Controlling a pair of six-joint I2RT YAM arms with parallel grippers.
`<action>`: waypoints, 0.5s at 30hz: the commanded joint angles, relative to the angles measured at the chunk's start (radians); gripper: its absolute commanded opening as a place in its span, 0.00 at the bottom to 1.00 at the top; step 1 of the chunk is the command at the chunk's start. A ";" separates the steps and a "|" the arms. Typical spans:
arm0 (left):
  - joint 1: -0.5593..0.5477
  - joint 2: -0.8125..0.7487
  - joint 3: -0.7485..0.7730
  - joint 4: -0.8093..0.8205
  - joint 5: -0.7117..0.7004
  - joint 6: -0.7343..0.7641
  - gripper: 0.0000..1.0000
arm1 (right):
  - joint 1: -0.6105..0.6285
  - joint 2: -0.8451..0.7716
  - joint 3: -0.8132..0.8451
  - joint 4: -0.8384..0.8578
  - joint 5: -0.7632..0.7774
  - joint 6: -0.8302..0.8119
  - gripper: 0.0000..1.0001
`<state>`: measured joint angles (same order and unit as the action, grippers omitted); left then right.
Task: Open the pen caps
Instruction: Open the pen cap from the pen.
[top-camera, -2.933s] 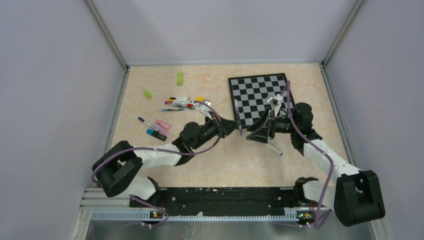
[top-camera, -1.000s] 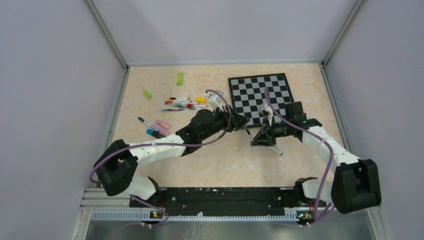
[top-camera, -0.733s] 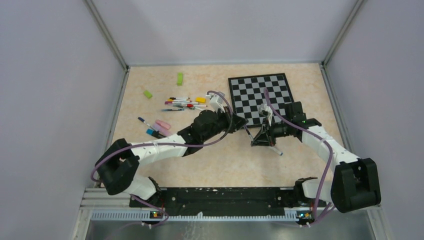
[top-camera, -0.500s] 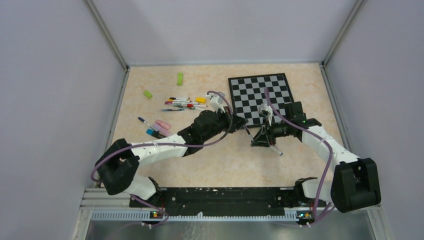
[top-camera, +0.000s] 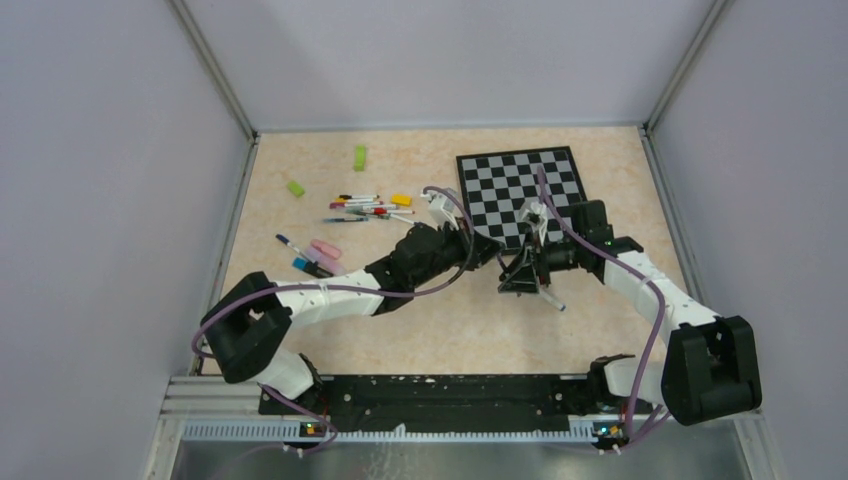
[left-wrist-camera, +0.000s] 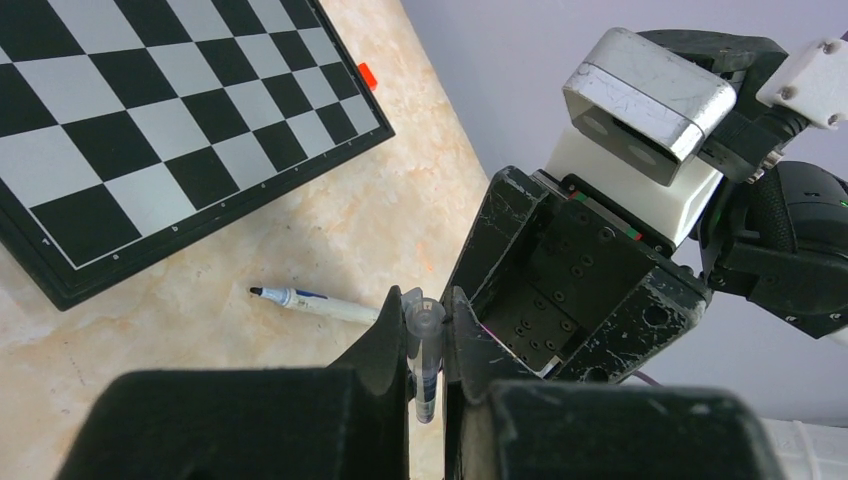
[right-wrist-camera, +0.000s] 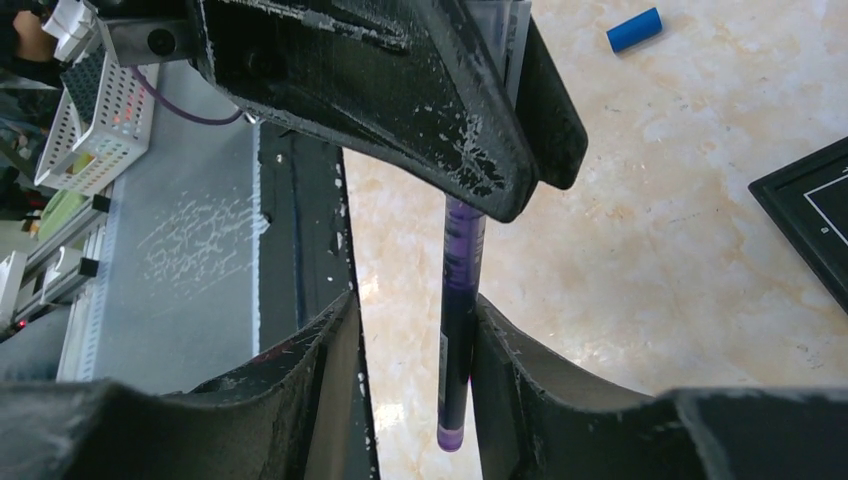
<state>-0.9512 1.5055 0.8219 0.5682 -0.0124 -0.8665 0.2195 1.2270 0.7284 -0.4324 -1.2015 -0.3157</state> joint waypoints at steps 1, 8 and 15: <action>-0.011 0.011 0.019 0.073 0.007 -0.004 0.00 | -0.005 -0.017 0.037 0.067 -0.055 0.029 0.41; -0.013 0.010 0.003 0.116 0.004 -0.018 0.00 | -0.012 -0.015 0.031 0.088 -0.050 0.057 0.00; 0.020 -0.064 -0.003 0.168 -0.193 0.022 0.00 | -0.014 -0.004 0.025 0.041 -0.078 0.004 0.00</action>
<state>-0.9627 1.5078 0.8143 0.6346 -0.0395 -0.8722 0.2058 1.2270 0.7284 -0.3820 -1.1988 -0.2691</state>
